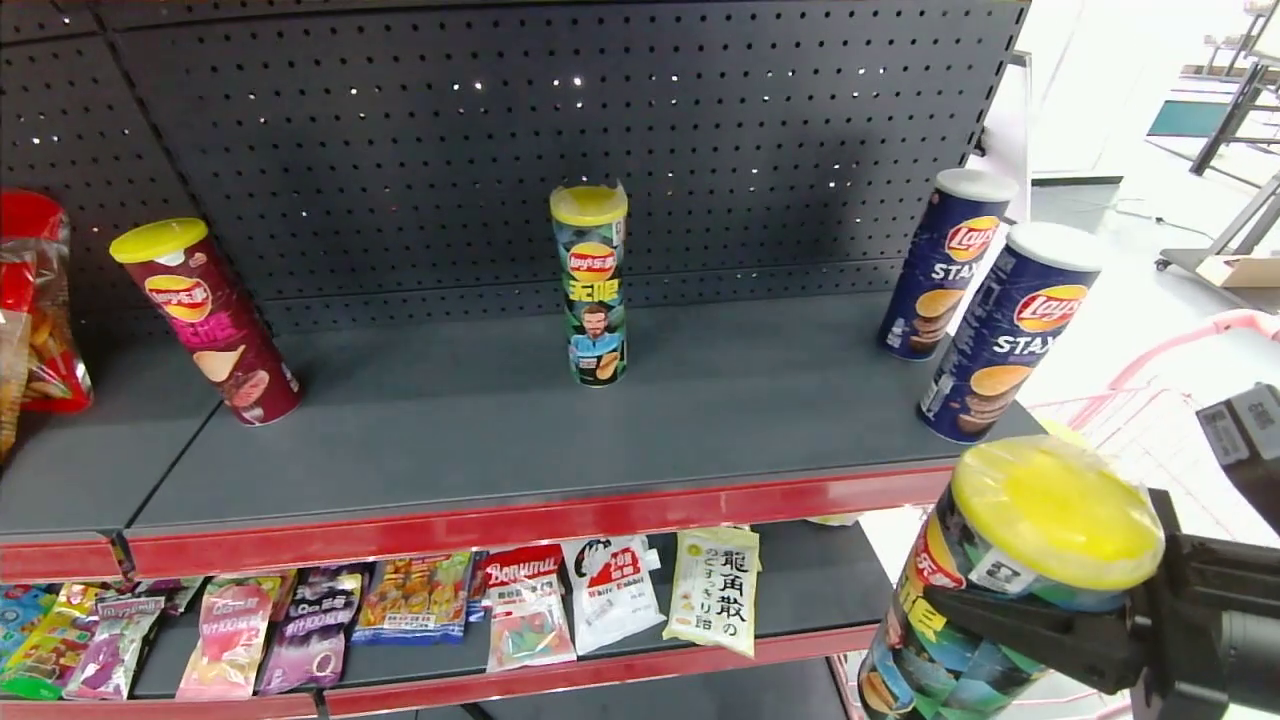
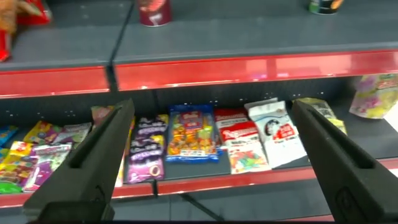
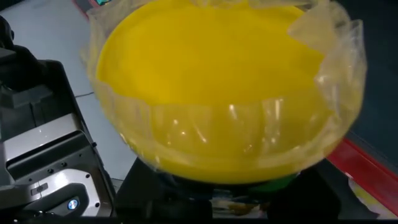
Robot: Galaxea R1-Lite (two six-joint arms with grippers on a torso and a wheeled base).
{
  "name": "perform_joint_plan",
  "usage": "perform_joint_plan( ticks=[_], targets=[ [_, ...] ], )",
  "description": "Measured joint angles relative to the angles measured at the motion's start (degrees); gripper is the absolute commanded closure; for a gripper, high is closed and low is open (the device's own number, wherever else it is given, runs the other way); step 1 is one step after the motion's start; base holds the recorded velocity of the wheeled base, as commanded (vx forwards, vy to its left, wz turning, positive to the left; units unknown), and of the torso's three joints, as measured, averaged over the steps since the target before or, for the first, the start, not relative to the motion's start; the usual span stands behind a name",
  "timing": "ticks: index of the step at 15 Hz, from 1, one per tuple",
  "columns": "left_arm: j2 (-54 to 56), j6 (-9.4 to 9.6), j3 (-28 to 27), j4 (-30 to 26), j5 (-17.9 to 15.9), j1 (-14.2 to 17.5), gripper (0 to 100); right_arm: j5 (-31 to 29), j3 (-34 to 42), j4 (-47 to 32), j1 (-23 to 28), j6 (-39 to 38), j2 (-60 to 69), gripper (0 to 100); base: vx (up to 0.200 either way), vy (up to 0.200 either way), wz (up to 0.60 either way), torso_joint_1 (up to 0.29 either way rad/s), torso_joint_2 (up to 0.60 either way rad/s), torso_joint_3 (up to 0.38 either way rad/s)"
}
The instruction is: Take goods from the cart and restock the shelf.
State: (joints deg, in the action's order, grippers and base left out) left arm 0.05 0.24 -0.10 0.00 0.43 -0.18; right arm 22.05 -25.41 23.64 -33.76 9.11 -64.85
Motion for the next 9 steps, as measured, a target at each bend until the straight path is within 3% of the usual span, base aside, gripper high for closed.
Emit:
perform_joint_plan(
  ticks=[5, 9],
  targets=[
    [0.0, 0.09, -0.1, 0.0, 0.0, 0.0, 0, 0.0, 0.2, 0.0, -0.3, 0.0, 0.2, 100, 0.000, 0.000, 0.00, 0.000, 0.00, 0.000],
    [0.0, 0.09, -0.1, 0.0, 0.0, 0.0, 0, 0.0, 0.3, 0.0, -1.6, 0.1, 0.1, 100, 0.200, 0.000, 0.00, -0.010, 0.00, 0.002]
  ],
)
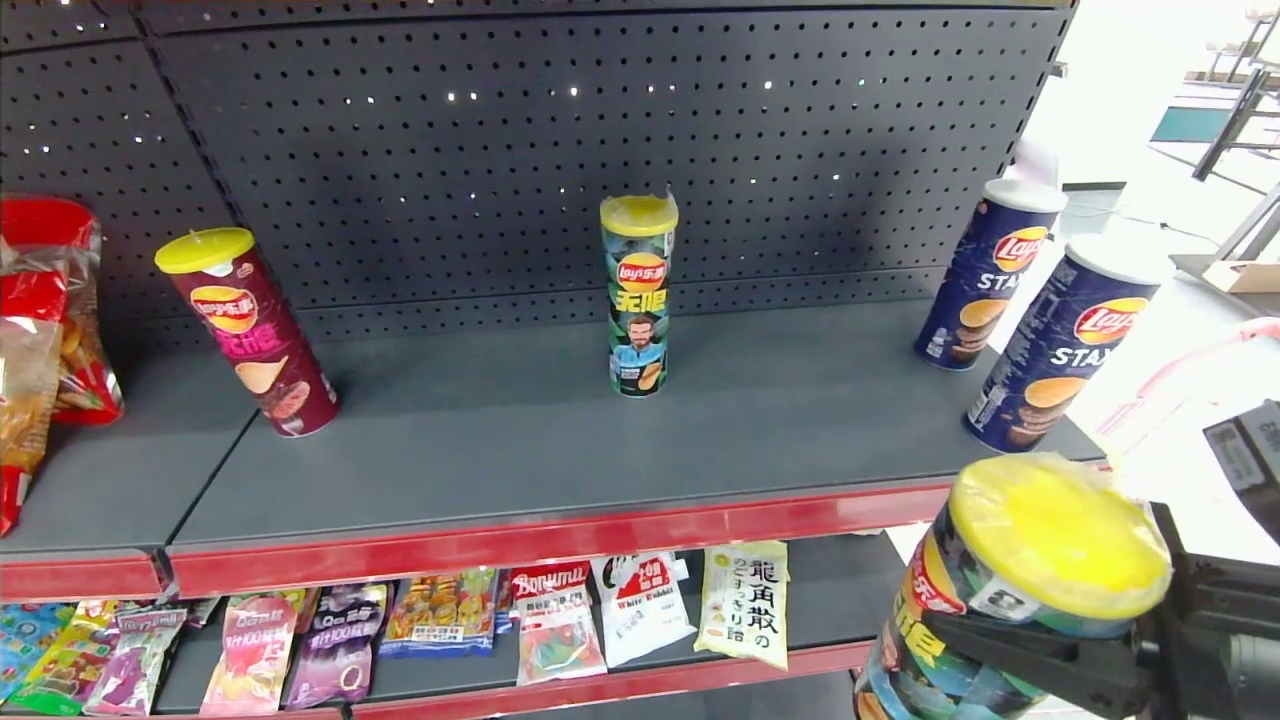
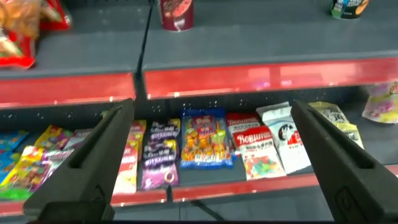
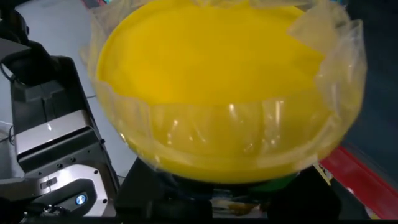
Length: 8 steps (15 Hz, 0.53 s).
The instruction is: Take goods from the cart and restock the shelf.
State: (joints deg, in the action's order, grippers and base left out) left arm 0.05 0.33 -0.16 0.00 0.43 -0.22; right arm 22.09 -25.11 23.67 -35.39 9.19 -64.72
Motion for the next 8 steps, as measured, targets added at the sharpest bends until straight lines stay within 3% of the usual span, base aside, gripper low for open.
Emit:
perform_joint_plan(
  ticks=[2, 8],
  targets=[
    [0.0, -0.04, 0.0, 0.0, 0.0, 0.1, 0, -0.1, -0.1, -0.1, -0.1, 0.0, -0.3, 100, 0.200, 0.000, 0.00, 0.012, 0.00, 0.000],
    [0.0, -0.12, 0.1, 0.0, -0.1, 0.0, 0, 0.0, -0.2, -0.1, -1.0, -0.1, -0.8, 100, 0.000, 0.000, 0.00, 0.000, 0.00, 0.000]
  ],
)
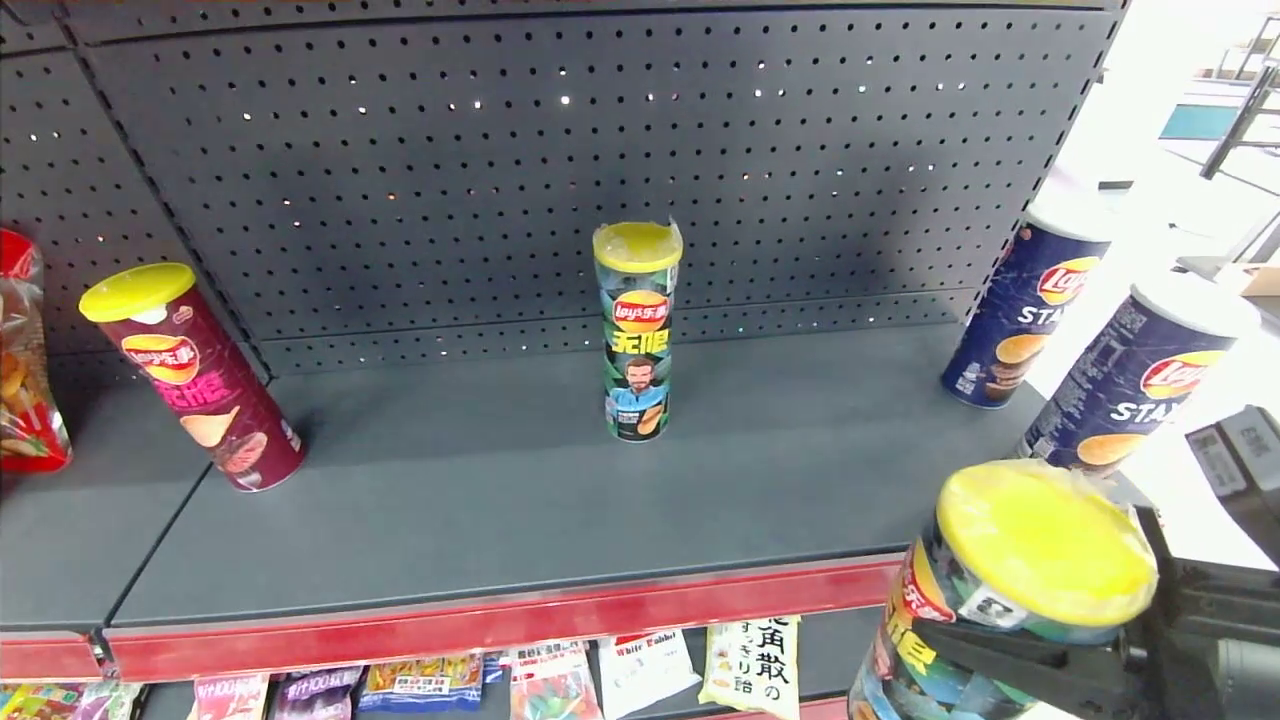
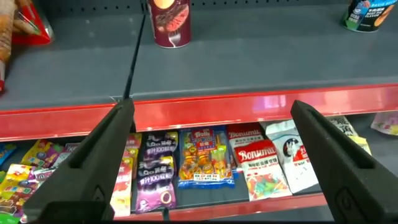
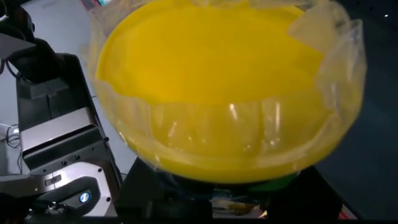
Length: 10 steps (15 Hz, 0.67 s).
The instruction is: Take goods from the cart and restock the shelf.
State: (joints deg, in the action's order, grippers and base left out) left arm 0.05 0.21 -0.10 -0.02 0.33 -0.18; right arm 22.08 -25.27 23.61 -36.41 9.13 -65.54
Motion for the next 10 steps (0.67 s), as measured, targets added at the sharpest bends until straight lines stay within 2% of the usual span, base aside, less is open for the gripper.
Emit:
perform_joint_plan(
  ticks=[4, 7, 8, 10],
  targets=[
    [-0.5, 0.20, -0.1, 0.0, -0.1, -0.1, 0, -0.2, -2.0, 0.1, -0.1, 0.0, -1.4, 100, 0.000, 0.000, 0.00, 0.000, 0.00, 0.000],
    [-2.1, 1.24, -0.4, 0.0, -0.7, -1.0, 0, -0.4, -1.6, 0.0, 0.0, 0.0, -2.0, 100, 0.000, 0.000, 0.00, 0.000, 0.00, 0.000],
    [-3.2, 1.29, -2.4, 0.0, -1.3, -1.2, 0, -0.6, -2.3, 0.1, 0.1, 0.0, -2.4, 100, 0.000, 0.000, 0.00, 0.000, 0.00, 0.000],
    [-8.5, 0.61, -10.5, 0.0, -2.9, -1.5, 0, -0.6, -4.5, 0.1, 0.1, -0.1, -3.8, 100, 0.000, 0.000, 0.00, 0.000, 0.00, 0.000]
  ],
)
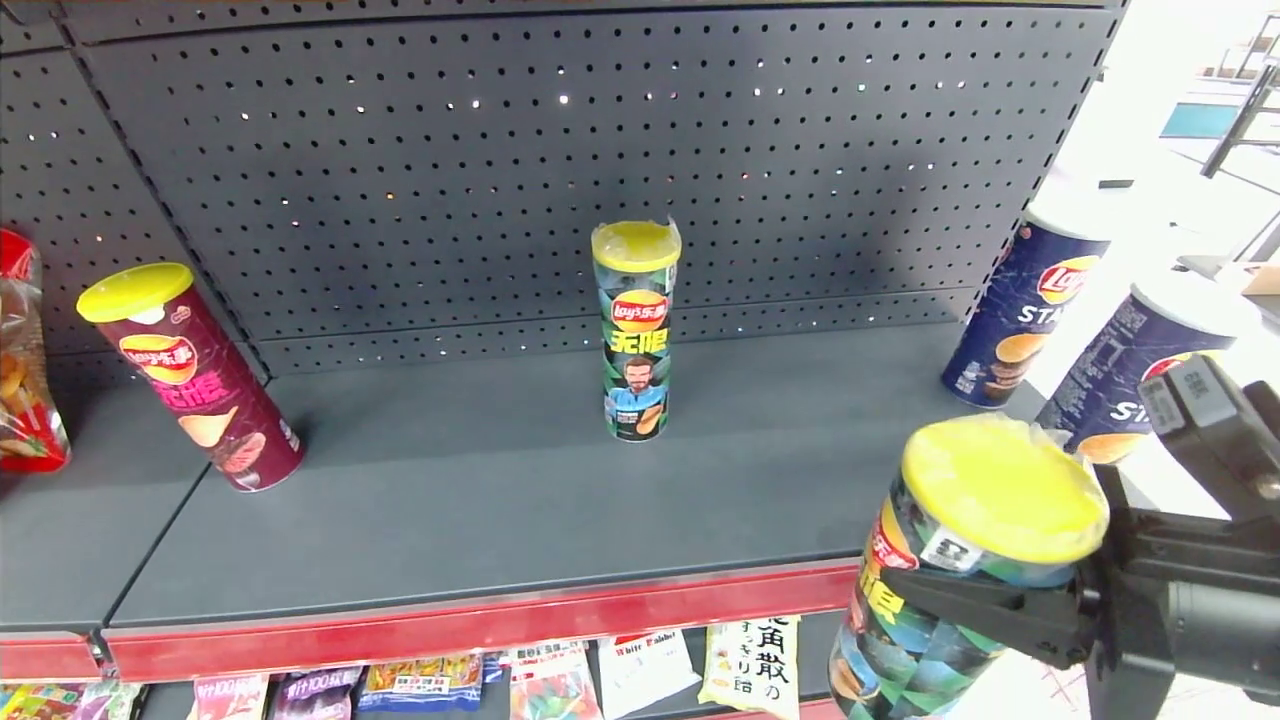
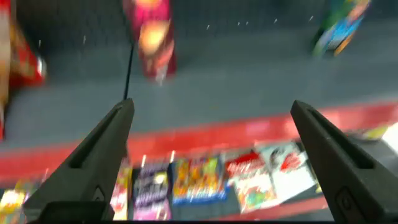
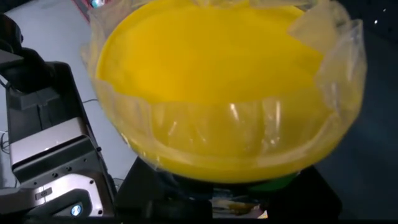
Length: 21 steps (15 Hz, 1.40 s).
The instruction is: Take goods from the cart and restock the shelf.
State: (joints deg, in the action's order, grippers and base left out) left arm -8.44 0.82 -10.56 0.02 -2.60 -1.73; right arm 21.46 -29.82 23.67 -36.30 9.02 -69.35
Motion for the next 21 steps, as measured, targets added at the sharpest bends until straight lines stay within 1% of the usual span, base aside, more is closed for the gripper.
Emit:
perform_joint_plan(
  ticks=[1, 2, 3, 5, 6, 8, 10, 11, 12, 13, 16, 18, 19, 21],
  targets=[
    [-5.2, -0.13, -5.2, 0.3, -1.9, -0.4, 0, 0.0, -1.5, 0.1, 0.0, 0.0, -0.9, 100, 0.000, 0.000, 0.00, 0.000, 0.00, 0.000],
    [-11.2, 0.29, -9.9, 0.6, -4.7, -1.1, 0, -0.1, -2.8, 0.1, 0.0, -0.1, -1.5, 100, 0.000, 0.000, 0.00, 0.000, 0.00, 0.000],
    [-18.5, 1.12, -15.0, 1.0, -8.3, -2.1, 0, -0.1, -3.5, 0.0, 0.0, -0.3, -1.8, 100, 0.000, 0.000, 0.00, 0.000, 0.00, 0.000],
    [-33.8, 3.45, -25.0, 2.6, -15.9, -4.5, 0, 0.0, -4.7, 0.0, 0.3, -1.0, -2.1, 100, 0.000, 0.000, 0.00, 0.000, 0.00, 0.000],
    [-41.3, 5.01, -29.7, 3.5, -19.3, -5.9, 0, 0.0, -5.4, 0.0, 0.4, -1.5, -2.2, 100, 0.000, 0.000, 0.00, 0.000, 0.00, 0.000],
    [-55.5, 8.00, -38.9, 4.4, -24.9, -9.1, 0, 0.0, -7.4, 0.0, 0.5, -2.1, -2.3, 100, 0.000, 0.000, 0.00, 0.000, 0.00, 0.000],
    [-66.5, 9.98, -46.7, 5.5, -29.1, -12.7, 0, -0.1, -8.3, 0.0, 0.5, -2.2, -2.3, 100, 0.000, 0.000, 0.00, 0.000, 0.00, 0.000],
    [-71.2, 10.89, -49.4, 5.7, -30.7, -14.3, 0, -0.2, -8.5, -0.1, 0.6, -2.5, -2.2, 100, 0.000, 0.000, 0.00, 0.000, 0.00, 0.000],
    [-74.9, 11.91, -51.2, 6.3, -31.6, -15.3, 0, -0.6, -8.5, 0.0, 0.6, -3.1, -2.1, 100, 0.000, 0.000, 0.00, 0.000, 0.00, 0.000],
    [-78.0, 13.01, -52.2, 6.8, -31.9, -16.0, 0, -1.0, -8.5, -0.1, 0.7, -3.6, -2.1, 100, 0.000, 0.000, 0.00, 0.000, 0.00, 0.000],
    [-84.6, 14.88, -53.8, 9.2, -32.1, -16.7, 0, -1.1, -8.4, -0.1, 1.2, -3.9, -1.5, 100, 0.000, 0.000, 0.00, 0.000, 0.00, 0.000],
    [-88.1, 15.54, -54.6, 12.5, -32.8, -16.8, 0, -1.2, -8.2, -0.1, 1.3, -3.9, -1.2, 100, 0.000, 0.000, 0.00, 0.000, 0.00, 0.000],
    [-89.5, 15.60, -54.9, 13.6, -33.9, -17.1, 0, -1.3, -8.2, -0.1, 1.4, -3.9, -1.1, 100, 0.000, 0.000, 0.00, 0.000, 0.00, 0.000],
    [-91.7, 15.63, -55.9, 14.0, -34.5, -17.6, 0, -1.3, -8.3, -0.1, 1.4, -3.9, -1.0, 100, 0.000, 0.000, 0.00, 0.000, 0.00, 0.000]
  ],
)
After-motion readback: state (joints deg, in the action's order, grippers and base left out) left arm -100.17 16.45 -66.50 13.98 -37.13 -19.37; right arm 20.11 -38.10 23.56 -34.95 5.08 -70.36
